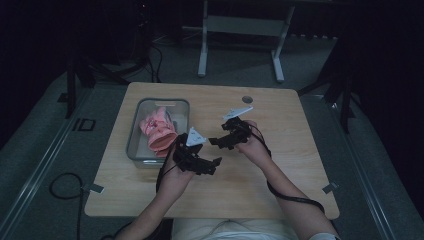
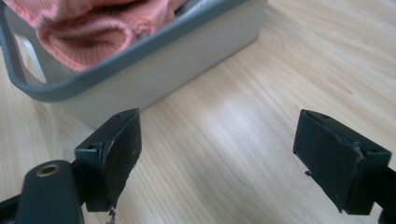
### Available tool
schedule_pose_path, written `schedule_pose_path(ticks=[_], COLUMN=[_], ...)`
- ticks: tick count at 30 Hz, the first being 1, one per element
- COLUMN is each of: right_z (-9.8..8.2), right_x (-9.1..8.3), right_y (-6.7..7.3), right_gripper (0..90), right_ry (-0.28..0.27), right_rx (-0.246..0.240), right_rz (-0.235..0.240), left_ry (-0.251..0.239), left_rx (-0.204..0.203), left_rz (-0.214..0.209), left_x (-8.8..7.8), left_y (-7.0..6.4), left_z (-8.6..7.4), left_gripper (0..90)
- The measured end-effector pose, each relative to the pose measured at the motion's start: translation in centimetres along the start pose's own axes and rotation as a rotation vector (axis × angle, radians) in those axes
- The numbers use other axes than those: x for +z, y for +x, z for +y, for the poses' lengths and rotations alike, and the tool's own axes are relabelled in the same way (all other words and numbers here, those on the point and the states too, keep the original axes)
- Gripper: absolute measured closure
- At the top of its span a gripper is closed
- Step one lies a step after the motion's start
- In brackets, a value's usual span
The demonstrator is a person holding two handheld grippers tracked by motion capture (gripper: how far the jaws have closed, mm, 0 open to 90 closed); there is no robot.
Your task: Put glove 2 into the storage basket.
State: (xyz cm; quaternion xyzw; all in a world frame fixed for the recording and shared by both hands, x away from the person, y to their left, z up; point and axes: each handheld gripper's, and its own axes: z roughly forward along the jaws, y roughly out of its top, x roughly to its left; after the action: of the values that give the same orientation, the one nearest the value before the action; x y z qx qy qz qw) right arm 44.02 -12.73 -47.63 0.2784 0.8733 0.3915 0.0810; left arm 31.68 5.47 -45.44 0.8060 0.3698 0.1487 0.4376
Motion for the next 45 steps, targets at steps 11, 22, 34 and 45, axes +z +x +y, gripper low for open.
schedule_pose_path(ticks=[11, 22, 34, 45], right_z=[-2.6, -5.2, -7.5, -9.4], right_x=[1.0, 1.7, 1.6, 0.8], right_y=[-0.9, -1.5, -1.2, -1.3], right_gripper=[15.0, 14.3, 14.1, 14.1], right_ry=[0.022, 0.035, 0.031, -0.005], right_rx=[0.024, 0.055, 0.049, 0.043], right_rz=[-0.019, -0.042, -0.067, -0.08], left_ry=[0.036, 0.071, 0.093, 0.103], left_rx=[0.044, 0.049, 0.085, 0.09], left_rz=[0.019, 0.027, 0.002, 0.006], left_x=[2.3, 4.6, 6.1, 6.6], left_y=[-1.2, -1.4, -1.9, -1.8], left_z=[-1.8, -4.6, -6.3, -7.1], left_gripper=[1.4, 1.3, 1.3, 1.3])
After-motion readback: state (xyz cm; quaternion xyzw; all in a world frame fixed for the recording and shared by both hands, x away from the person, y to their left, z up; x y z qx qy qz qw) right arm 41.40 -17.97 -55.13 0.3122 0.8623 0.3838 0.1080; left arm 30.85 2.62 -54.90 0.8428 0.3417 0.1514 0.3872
